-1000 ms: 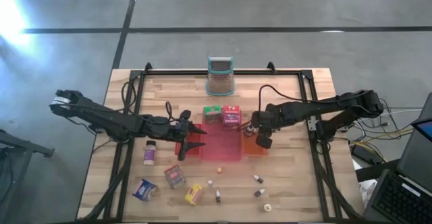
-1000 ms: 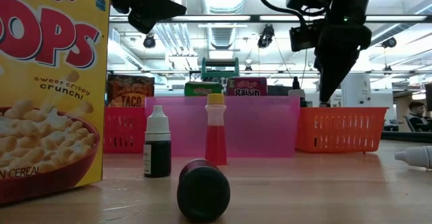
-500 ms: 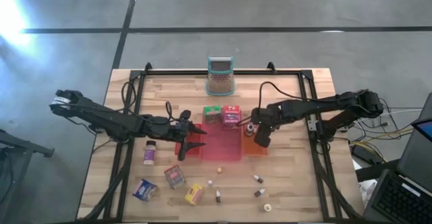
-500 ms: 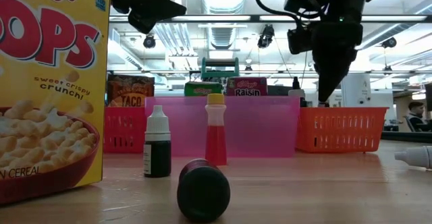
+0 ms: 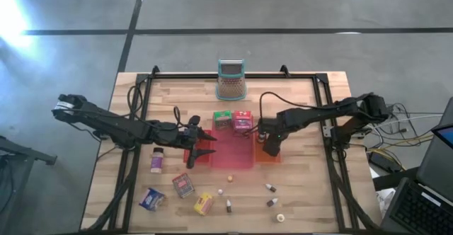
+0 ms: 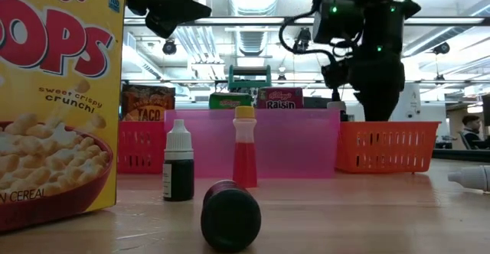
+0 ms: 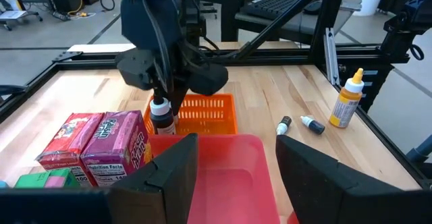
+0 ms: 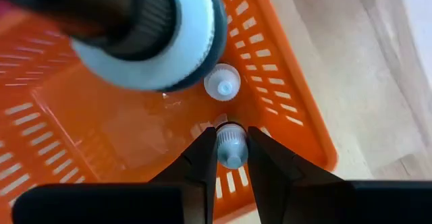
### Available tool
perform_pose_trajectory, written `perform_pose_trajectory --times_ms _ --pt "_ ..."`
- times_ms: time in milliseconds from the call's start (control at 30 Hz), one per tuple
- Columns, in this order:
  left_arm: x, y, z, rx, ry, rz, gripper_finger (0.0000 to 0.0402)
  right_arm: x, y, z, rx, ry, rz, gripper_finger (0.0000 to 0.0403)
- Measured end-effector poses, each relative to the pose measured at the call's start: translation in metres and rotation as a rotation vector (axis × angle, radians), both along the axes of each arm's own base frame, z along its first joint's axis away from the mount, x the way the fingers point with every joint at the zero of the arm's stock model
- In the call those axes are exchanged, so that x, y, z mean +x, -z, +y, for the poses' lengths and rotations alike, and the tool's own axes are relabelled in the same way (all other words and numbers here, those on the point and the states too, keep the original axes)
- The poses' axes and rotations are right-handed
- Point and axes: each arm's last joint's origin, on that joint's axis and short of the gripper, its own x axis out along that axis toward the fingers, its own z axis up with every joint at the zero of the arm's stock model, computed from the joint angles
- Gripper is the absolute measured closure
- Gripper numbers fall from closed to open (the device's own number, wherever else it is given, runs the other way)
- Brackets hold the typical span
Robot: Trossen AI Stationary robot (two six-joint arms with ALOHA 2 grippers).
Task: Pick & Place Kitchen Items
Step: Put the small green food coloring bottle into the orange bin
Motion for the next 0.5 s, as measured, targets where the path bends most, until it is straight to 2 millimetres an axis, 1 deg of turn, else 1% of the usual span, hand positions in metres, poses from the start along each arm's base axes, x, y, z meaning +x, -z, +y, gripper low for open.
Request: perform_pose_trajectory --times_ms 167,267,500 --pt "0.0 0.0 0.0 0.0 0.0 0.0 0.0197 0.0019 0.005 -0.001 -0.044 0.002 0.017 0.033" --pt "0.0 0.0 0.0 0.0 0.0 0.0 0.0197 0.0042 0.0047 -0.0021 -0.053 0.003 -0.008 0.0326" --pt "0.0 0.0001 0.0 0.0 0.0 0.001 0.0197 0.0046 0.0043 -0.0033 -0.059 -0.009 -0.012 0.0339"
